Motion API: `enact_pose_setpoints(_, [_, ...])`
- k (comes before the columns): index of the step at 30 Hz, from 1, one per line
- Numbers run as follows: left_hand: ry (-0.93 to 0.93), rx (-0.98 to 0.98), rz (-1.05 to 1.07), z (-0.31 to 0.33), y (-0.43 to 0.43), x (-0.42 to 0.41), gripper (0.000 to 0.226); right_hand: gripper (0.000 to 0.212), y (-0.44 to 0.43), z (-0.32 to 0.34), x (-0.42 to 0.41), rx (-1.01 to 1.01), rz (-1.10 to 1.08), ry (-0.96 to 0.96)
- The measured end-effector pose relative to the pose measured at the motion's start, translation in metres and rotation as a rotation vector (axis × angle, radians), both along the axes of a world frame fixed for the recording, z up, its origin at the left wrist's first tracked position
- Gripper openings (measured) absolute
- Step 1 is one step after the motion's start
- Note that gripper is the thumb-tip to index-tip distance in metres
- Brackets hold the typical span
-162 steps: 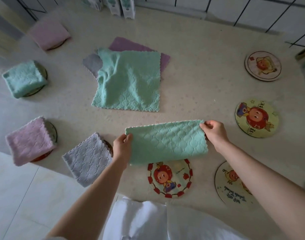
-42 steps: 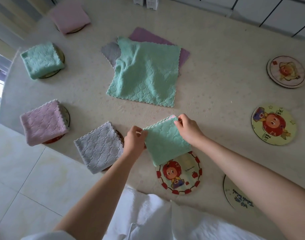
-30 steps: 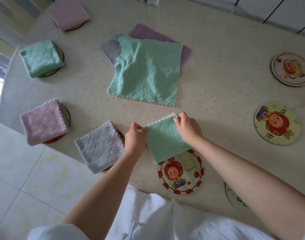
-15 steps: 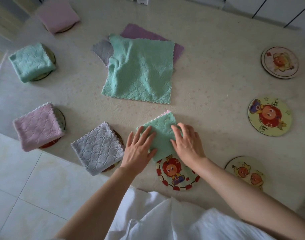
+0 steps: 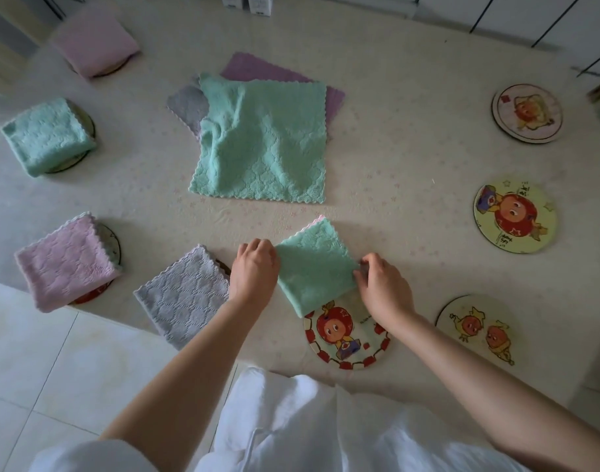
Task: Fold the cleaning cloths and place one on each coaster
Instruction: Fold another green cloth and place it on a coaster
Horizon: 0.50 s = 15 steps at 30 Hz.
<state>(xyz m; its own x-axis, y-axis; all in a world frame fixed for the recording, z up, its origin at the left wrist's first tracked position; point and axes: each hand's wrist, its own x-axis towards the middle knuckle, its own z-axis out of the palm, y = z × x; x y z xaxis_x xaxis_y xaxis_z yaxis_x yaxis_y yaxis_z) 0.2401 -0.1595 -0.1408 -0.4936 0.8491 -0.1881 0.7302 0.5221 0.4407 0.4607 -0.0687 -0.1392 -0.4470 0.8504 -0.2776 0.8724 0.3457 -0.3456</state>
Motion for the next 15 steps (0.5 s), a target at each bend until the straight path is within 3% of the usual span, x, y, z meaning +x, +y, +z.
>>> enact_pose_setpoints(3, [-0.064,-0.211,0.058,0.008,0.02,-0.006,0.022,0.04,0.002,0.002,-0.007,-0.134,-0.097,0.029])
enact_pose_setpoints(7, [-0.173,-0.485,0.09,0.003,0.038,-0.017,0.035,0.038,0.008,0.008,-0.018,-0.281,-0.181,0.069])
enact_pose_setpoints(11, [-0.274,-0.527,0.119,0.008,0.042,-0.022,0.03,0.03,0.014,0.018,-0.022,-0.516,-0.332,0.188])
enact_pose_setpoints(15, [-0.554,-0.417,0.245,0.025,0.039,-0.017,0.021,0.032,0.012,0.037,-0.003,-0.585,-0.359,0.277])
